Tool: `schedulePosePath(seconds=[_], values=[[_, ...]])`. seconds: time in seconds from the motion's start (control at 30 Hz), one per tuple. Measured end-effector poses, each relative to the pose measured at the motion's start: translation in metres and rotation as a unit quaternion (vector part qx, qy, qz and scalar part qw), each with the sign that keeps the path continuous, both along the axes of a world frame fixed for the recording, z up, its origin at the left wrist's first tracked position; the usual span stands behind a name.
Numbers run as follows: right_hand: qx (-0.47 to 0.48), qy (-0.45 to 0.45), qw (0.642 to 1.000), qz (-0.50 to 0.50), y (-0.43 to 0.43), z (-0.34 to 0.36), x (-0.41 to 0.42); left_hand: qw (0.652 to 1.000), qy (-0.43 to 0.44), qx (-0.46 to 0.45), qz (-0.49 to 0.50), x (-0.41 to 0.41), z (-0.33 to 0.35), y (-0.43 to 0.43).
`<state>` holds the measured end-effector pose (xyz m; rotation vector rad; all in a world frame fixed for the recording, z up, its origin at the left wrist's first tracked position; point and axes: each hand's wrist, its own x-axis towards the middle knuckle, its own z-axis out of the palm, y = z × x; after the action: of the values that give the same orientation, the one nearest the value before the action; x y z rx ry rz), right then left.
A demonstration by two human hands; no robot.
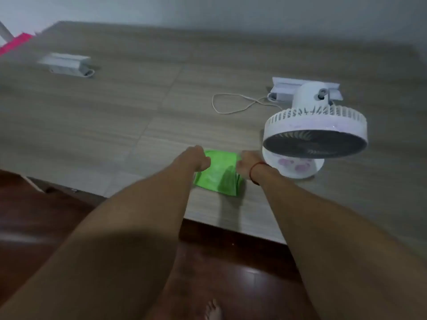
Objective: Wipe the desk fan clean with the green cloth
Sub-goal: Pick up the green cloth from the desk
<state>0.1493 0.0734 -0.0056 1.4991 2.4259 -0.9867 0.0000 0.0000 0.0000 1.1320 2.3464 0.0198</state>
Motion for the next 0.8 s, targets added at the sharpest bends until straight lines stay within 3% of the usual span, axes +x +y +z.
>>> schedulePosePath(seconds=[0.27,0.43,0.7,0.8], values=[[-0.062,0.031,0.980,-0.184,0.000,-0.063,-0.013,0.993,-0.068,0.011,0.096,0.001,-0.057,0.011],[-0.096,0.103,0.942,-0.305,0.004,-0.083,-0.029,0.958,-0.170,0.064,0.221,-0.003,-0.086,0.016],[-0.163,0.126,0.922,-0.326,-0.002,-0.085,-0.036,0.943,-0.220,0.090,0.234,0.007,-0.092,0.016],[-0.168,0.177,0.916,-0.319,-0.005,-0.064,-0.035,0.938,-0.234,0.121,0.226,0.005,-0.077,0.013]])
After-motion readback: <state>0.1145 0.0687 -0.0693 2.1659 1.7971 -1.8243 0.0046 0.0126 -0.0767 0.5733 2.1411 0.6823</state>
